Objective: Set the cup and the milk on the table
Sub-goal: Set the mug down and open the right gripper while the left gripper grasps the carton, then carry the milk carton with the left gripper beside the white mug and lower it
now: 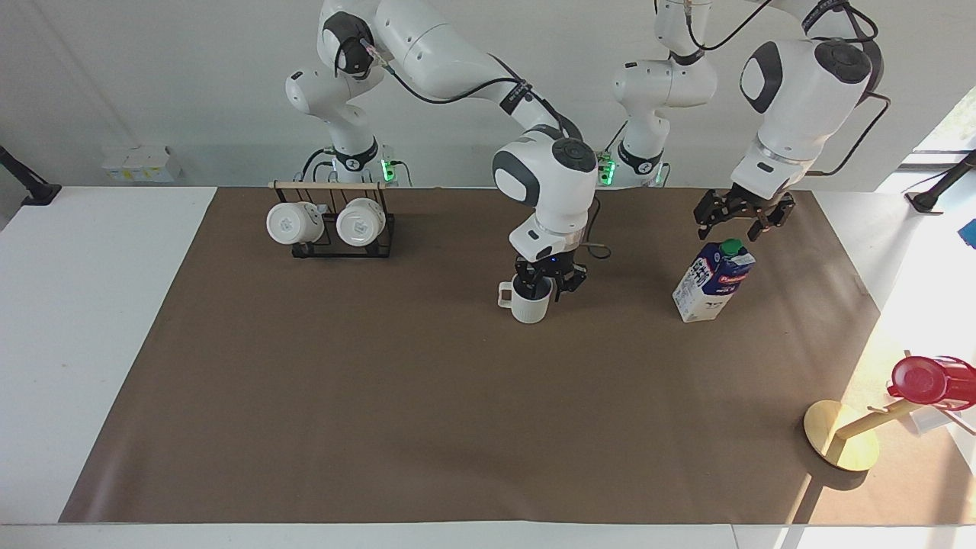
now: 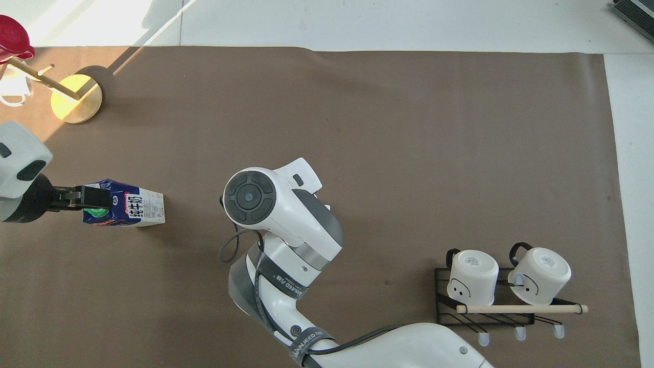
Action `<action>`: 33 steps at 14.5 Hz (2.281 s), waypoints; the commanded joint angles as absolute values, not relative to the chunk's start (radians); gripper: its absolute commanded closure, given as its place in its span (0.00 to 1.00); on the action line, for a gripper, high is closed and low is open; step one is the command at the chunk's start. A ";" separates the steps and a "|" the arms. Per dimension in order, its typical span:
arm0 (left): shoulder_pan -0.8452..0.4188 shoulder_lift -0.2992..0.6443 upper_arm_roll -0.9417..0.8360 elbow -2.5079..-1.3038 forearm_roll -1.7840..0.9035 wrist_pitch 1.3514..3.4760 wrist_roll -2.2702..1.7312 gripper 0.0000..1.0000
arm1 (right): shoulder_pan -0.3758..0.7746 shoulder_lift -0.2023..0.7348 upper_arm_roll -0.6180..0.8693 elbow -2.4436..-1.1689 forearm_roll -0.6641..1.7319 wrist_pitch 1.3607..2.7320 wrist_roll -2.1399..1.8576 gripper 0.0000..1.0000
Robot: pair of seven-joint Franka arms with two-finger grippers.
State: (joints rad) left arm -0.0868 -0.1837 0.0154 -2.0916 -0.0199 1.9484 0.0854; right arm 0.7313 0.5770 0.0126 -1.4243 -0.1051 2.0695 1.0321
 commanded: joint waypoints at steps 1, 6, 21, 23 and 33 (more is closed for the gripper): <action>-0.069 -0.219 0.021 -2.144 -0.002 1.994 0.153 0.00 | 0.719 0.519 0.012 -1.425 -0.107 2.080 1.061 0.00; -0.068 -0.209 0.023 -2.201 -0.002 2.077 0.155 0.00 | 0.620 0.343 0.009 -1.523 -0.106 2.059 1.040 0.00; -0.035 -0.183 0.021 -2.221 -0.002 2.137 0.233 0.37 | 0.126 -0.008 0.008 -1.580 -0.101 1.666 0.364 0.00; -0.040 -0.183 0.020 -2.220 -0.002 2.128 0.224 0.42 | 0.075 -0.008 0.009 -1.551 -0.098 1.658 0.269 0.00; -0.145 -0.104 0.018 -2.065 -0.006 2.042 -0.010 0.53 | 0.017 0.037 0.008 -1.394 -0.032 1.454 0.167 0.00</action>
State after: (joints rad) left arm -0.0802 -0.1404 0.0125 -2.1288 -0.0191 2.0842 0.0906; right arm 0.0415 0.0162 -0.0050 -1.4368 -0.0777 1.4834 0.2009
